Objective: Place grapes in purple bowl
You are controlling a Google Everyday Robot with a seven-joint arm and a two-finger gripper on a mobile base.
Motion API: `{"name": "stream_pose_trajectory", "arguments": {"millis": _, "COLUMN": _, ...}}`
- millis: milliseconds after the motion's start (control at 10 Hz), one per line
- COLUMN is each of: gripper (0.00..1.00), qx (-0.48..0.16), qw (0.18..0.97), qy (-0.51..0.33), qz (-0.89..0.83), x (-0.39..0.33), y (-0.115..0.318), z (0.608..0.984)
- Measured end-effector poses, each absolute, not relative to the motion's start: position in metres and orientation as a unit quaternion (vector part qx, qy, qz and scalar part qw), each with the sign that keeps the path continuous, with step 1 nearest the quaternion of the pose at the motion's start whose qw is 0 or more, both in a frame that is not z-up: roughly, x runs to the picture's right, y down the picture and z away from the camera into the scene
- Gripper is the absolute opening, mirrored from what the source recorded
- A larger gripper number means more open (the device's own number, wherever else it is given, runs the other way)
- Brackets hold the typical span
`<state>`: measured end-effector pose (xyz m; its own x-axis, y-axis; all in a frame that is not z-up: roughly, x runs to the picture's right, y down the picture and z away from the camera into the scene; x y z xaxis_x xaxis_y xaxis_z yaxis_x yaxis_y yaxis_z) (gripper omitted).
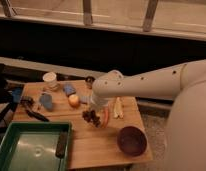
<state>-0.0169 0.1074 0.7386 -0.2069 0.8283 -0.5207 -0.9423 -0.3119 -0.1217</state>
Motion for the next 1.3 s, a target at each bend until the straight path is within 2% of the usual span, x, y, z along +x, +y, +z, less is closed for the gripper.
{"name": "stream_pose_trajectory", "arguments": {"millis": 600, "gripper": 0.00, "qx": -0.170, "qw": 0.507, "qy": 0.173, "qz": 0.827, "x": 0.102, "y": 0.125, "z": 0.683}}
{"name": "stream_pose_trajectory", "arguments": {"millis": 1100, "gripper": 0.00, "qx": -0.149, "qw": 0.404, "qy": 0.232, "qz": 0.872, "x": 0.180, "y": 0.170, "z": 0.661}}
{"name": "stream_pose_trajectory", "arguments": {"millis": 1200, "gripper": 0.03, "qx": -0.154, "qw": 0.388, "qy": 0.243, "qz": 0.876, "x": 0.187, "y": 0.185, "z": 0.657}}
{"name": "stream_pose_trajectory", "arguments": {"millis": 1300, "gripper": 0.15, "qx": -0.166, "qw": 0.374, "qy": 0.255, "qz": 0.876, "x": 0.185, "y": 0.207, "z": 0.660}}
